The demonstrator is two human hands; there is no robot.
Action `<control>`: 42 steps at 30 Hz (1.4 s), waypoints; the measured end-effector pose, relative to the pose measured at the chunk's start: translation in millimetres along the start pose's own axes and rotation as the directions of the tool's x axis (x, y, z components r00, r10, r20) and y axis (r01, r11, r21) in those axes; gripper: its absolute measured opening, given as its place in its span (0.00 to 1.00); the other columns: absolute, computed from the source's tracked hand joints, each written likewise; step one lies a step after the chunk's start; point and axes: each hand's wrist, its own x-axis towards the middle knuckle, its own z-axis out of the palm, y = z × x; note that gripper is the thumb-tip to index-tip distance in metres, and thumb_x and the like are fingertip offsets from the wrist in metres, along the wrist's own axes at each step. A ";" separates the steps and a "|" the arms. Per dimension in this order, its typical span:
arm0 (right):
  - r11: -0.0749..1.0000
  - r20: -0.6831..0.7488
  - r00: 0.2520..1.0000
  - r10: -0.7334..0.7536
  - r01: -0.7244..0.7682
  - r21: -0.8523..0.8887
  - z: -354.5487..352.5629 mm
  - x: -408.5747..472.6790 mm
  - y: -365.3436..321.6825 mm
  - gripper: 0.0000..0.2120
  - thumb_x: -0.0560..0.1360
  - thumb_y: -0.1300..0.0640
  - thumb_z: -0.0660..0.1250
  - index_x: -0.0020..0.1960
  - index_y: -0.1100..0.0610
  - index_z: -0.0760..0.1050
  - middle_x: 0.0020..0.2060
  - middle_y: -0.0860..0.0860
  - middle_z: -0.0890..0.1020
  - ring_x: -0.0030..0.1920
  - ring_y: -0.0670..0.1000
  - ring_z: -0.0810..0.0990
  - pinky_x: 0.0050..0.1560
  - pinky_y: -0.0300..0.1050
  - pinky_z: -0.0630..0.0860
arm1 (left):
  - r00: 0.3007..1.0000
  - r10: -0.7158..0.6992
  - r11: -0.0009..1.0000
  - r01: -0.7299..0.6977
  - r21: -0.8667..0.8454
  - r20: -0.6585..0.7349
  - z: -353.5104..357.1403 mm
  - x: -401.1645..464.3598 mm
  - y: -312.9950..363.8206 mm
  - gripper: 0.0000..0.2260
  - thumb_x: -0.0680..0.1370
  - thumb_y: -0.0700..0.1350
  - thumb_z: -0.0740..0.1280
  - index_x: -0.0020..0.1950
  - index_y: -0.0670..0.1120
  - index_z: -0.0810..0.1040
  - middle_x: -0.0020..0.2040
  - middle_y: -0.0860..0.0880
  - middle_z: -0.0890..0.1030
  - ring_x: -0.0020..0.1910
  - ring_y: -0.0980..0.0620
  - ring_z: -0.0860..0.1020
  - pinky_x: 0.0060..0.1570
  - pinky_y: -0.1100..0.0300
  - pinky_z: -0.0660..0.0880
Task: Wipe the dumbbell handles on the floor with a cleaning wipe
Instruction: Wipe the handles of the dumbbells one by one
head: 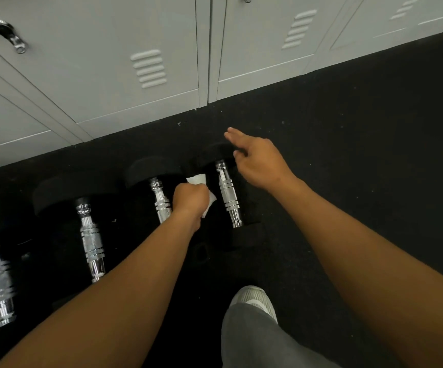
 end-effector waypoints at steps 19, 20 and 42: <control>0.930 0.348 0.933 0.089 0.047 -0.366 6.2 7.3 -9.3 0.38 0.74 0.69 0.55 0.80 0.51 0.51 0.80 0.46 0.47 0.79 0.53 0.50 0.76 0.51 0.57 | 0.941 0.110 0.957 -0.188 0.222 0.320 23.1 18.8 -40.1 0.12 0.79 0.35 0.58 0.39 0.44 0.77 0.37 0.46 0.79 0.36 0.51 0.76 0.32 0.62 0.70; 0.931 0.350 0.932 0.091 0.045 -0.363 6.6 7.0 -8.9 0.38 0.74 0.69 0.55 0.80 0.51 0.51 0.80 0.46 0.47 0.79 0.53 0.50 0.76 0.51 0.57 | 0.945 0.090 0.972 -0.151 0.178 0.313 24.4 24.1 -36.8 0.13 0.80 0.37 0.58 0.39 0.43 0.78 0.37 0.44 0.79 0.35 0.50 0.76 0.32 0.61 0.70; 0.921 0.332 0.936 0.119 0.021 -0.389 6.0 4.6 -7.6 0.38 0.74 0.69 0.56 0.81 0.51 0.49 0.80 0.46 0.46 0.79 0.53 0.50 0.75 0.50 0.58 | 0.866 0.194 0.585 -0.480 0.654 0.462 22.6 -9.0 -29.2 0.13 0.78 0.39 0.60 0.62 0.40 0.73 0.52 0.45 0.74 0.47 0.49 0.73 0.46 0.59 0.68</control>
